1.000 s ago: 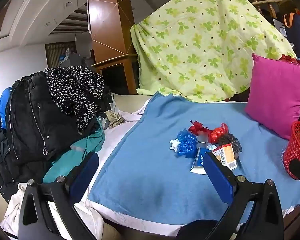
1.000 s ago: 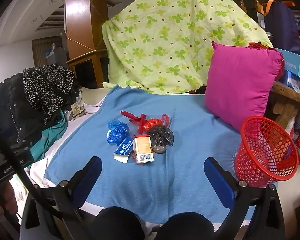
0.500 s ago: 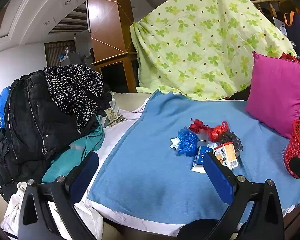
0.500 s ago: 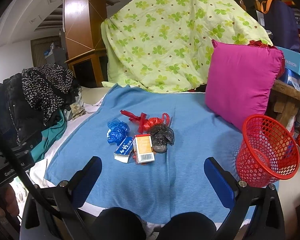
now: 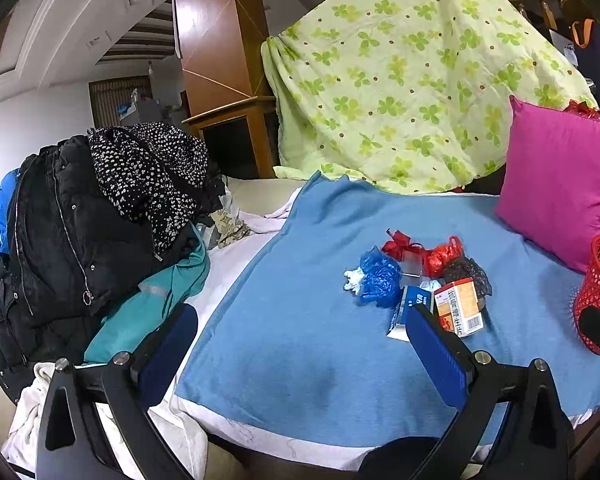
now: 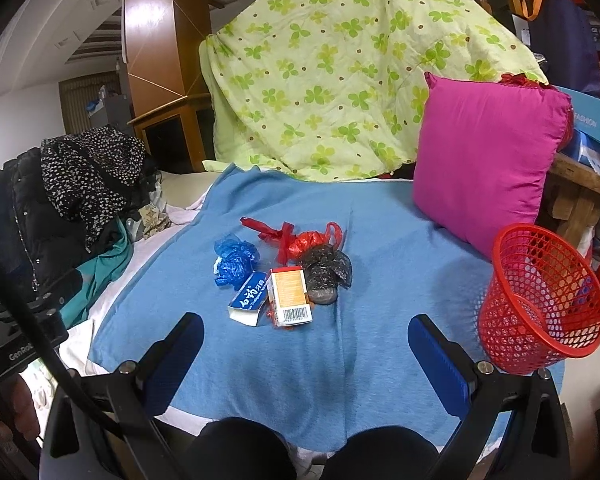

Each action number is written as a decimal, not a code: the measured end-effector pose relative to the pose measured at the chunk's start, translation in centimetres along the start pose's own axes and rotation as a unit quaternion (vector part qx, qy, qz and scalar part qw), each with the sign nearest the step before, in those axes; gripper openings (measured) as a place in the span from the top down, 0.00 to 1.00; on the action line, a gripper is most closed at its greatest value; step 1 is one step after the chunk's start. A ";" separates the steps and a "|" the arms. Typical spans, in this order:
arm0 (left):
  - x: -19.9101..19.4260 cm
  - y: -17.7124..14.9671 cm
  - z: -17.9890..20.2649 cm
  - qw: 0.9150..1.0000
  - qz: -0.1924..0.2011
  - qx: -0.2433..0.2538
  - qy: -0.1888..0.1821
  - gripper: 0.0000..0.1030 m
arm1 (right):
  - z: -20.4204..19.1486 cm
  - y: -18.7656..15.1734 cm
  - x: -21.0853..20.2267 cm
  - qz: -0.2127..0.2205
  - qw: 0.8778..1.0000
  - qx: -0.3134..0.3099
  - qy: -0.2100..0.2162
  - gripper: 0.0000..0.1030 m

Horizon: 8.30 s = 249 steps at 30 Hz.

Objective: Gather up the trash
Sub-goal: 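Move both tools toward the boxes on the blue cloth, then grasp the orange-and-white box with the right tool while the left tool grasps the blue toothpaste box, then carry both boxes to the red mesh basket and open both tools, then bring both tools back over the remaining trash on the cloth, then grasp the black plastic bag with the right tool while the left tool grasps the blue bag, then lift both bags and carry them over the red mesh basket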

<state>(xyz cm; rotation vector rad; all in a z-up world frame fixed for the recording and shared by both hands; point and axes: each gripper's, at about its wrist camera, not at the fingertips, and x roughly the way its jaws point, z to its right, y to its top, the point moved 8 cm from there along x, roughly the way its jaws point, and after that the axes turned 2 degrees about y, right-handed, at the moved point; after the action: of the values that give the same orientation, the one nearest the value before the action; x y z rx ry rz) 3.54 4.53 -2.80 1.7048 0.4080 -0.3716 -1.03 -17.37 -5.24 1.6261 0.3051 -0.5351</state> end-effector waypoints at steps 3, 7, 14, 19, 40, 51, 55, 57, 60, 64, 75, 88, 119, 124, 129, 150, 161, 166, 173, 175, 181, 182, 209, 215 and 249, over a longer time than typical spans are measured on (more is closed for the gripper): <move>0.5 0.0 0.0 1.000 -0.004 -0.001 0.002 0.00 | 0.0 0.3 0.8 -0.002 1.000 0.004 0.003 0.00; 1.4 -0.3 -0.2 1.000 -0.012 -0.002 0.003 0.00 | 0.1 0.3 2.1 -0.014 1.000 0.006 0.003 0.00; 3.4 -0.5 -0.2 1.000 -0.028 -0.004 0.007 0.00 | 0.2 0.8 4.9 -0.025 1.000 0.004 0.003 0.00; 5.6 -1.2 -0.1 0.999 -0.045 -0.007 0.003 0.00 | 0.2 0.8 7.0 -0.037 0.999 0.003 0.013 0.00; 15.2 -7.2 5.6 0.979 -0.163 0.022 -0.119 0.00 | -0.5 -4.6 24.9 -0.223 0.969 0.054 0.088 0.35; 17.6 -6.2 11.2 0.971 -0.165 0.048 -0.167 0.00 | 3.2 -2.7 22.2 -0.172 0.972 0.104 0.123 0.48; 19.7 -6.0 13.6 0.968 -0.177 0.046 -0.173 0.00 | 5.1 -0.9 20.2 -0.124 0.975 0.126 0.131 0.48; 20.7 -6.2 14.4 0.967 -0.184 0.048 -0.167 0.00 | 5.8 -0.1 19.1 -0.099 0.979 0.124 0.130 0.48; 21.9 -6.5 15.2 0.965 -0.198 0.050 -0.164 0.00 | 6.7 0.7 17.7 -0.066 0.984 0.118 0.118 0.48; 22.8 -7.2 15.6 0.961 -0.214 0.040 -0.172 0.15 | 8.0 1.0 16.7 -0.046 0.985 0.124 0.108 0.48; 21.7 -6.7 15.8 0.957 -0.204 0.023 -0.206 0.42 | 11.5 2.5 14.2 0.009 0.985 0.142 0.095 0.48; 12.3 -0.5 17.0 0.960 -0.102 0.031 -0.260 0.42 | 17.5 4.3 7.9 0.105 0.978 0.171 0.062 0.48; -2.5 3.7 43.9 0.859 -0.058 0.177 -0.476 0.38 | 36.1 0.2 -2.0 0.193 0.900 0.388 -0.042 0.38; -2.6 2.8 44.8 0.857 -0.058 0.189 -0.476 0.36 | 36.6 0.1 -2.6 0.209 0.892 0.398 -0.054 0.33; -1.5 2.5 42.0 0.865 -0.061 0.167 -0.469 0.36 | 34.5 1.5 -2.9 0.224 0.906 0.354 -0.059 0.34; 14.1 -2.9 10.2 0.967 -0.118 -0.015 -0.226 0.35 | 12.3 5.4 8.3 0.123 0.975 0.166 0.084 0.34; 20.1 -3.5 5.7 0.967 -0.148 -0.065 -0.199 0.35 | 6.4 1.2 21.8 -0.076 0.979 0.150 0.113 0.34; 23.2 -2.3 6.9 0.963 -0.162 -0.073 -0.205 0.35 | 6.3 -0.1 25.9 -0.125 0.972 0.164 0.109 0.35; 27.6 -2.0 10.7 0.942 -0.208 -0.093 -0.246 0.40 | 5.1 -1.1 29.6 -0.167 0.969 0.150 0.102 0.43; 28.6 -2.4 11.6 0.936 -0.224 -0.097 -0.253 0.47 | 4.7 -1.7 30.5 -0.183 0.969 0.139 0.093 0.48; 30.1 -3.8 13.6 0.919 -0.257 -0.108 -0.278 0.72 | 5.0 -2.0 30.7 -0.190 0.971 0.121 0.076 0.63; 29.9 -3.8 13.7 0.918 -0.255 -0.110 -0.284 0.77 | 5.1 -1.9 30.5 -0.187 0.972 0.120 0.075 0.64; 13.6 1.6 9.1 0.944 -0.099 -0.081 -0.303 0.82 | 10.1 3.0 16.7 -0.017 0.983 0.147 0.113 0.64; 10.4 2.7 11.8 0.940 -0.079 -0.053 -0.327 0.82 | 11.4 3.9 13.1 0.025 0.982 0.148 0.111 0.64; 1.9 5.0 25.6 0.942 -0.004 0.109 -0.316 0.82 | 19.1 5.0 6.6 0.114 0.976 0.174 0.060 0.64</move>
<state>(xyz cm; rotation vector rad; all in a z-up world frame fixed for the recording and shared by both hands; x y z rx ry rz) 7.08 -21.35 -3.58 1.6854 -0.1057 -0.9636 4.00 -37.63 -5.38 2.0086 0.1119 -0.3272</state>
